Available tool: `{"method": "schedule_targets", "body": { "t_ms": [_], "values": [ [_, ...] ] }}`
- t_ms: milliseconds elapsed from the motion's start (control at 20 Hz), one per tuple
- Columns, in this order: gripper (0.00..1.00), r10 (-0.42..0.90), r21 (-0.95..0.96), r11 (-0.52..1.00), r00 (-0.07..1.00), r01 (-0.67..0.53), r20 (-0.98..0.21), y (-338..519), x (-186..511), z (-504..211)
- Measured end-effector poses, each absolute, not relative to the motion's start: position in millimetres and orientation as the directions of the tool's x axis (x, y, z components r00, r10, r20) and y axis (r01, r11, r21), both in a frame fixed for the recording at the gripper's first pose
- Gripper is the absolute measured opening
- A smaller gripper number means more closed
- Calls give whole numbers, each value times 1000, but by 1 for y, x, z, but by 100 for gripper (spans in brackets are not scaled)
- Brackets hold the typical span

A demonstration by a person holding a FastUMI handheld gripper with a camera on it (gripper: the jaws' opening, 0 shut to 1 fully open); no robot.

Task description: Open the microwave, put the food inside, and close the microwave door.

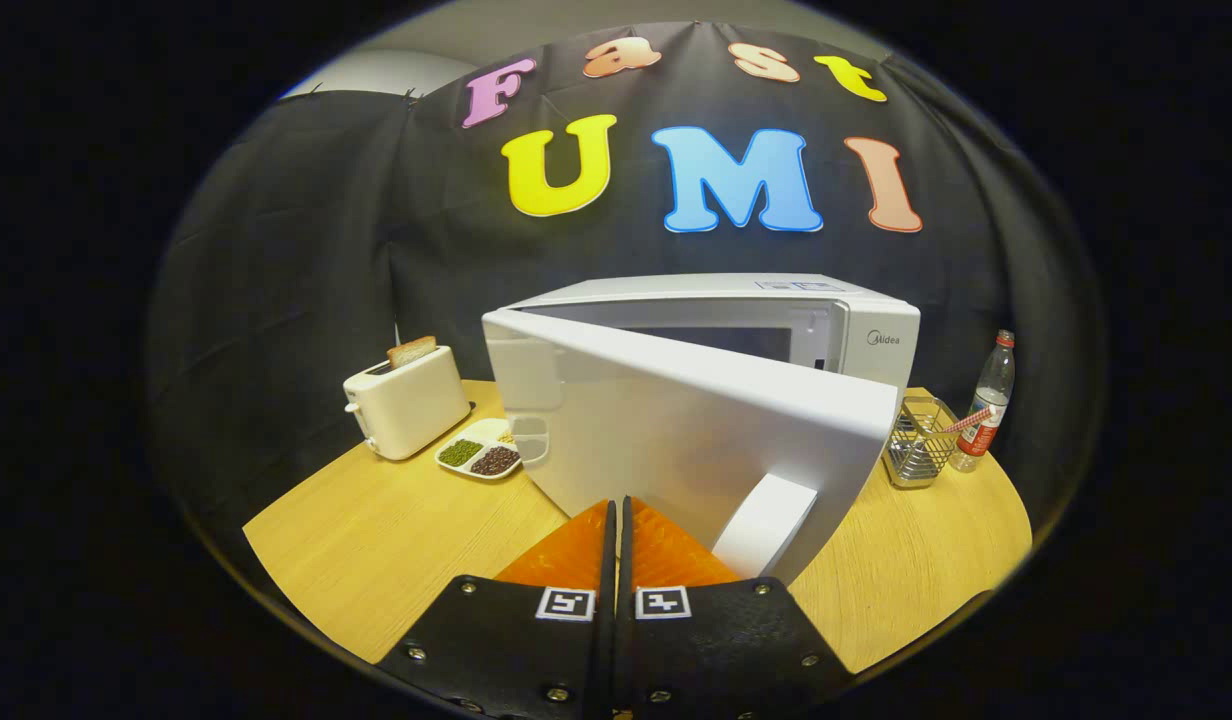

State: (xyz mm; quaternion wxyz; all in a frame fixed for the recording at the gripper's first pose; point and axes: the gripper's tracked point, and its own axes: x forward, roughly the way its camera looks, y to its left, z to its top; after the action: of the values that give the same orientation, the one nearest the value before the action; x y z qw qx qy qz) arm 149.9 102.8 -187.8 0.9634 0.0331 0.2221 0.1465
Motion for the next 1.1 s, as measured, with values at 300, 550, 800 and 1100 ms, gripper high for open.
{"method": "schedule_targets", "body": {
  "t_ms": [300,550,800,1100],
  "values": [
    [1,256,135,966,871,-219,-419,77,195,-195],
    [1,250,149,967,877,-206,-411,66,228,-200],
    [1,216,160,974,886,-163,-412,53,256,-205],
    [1,173,178,978,897,-108,-406,40,278,-207]
  ]
}}
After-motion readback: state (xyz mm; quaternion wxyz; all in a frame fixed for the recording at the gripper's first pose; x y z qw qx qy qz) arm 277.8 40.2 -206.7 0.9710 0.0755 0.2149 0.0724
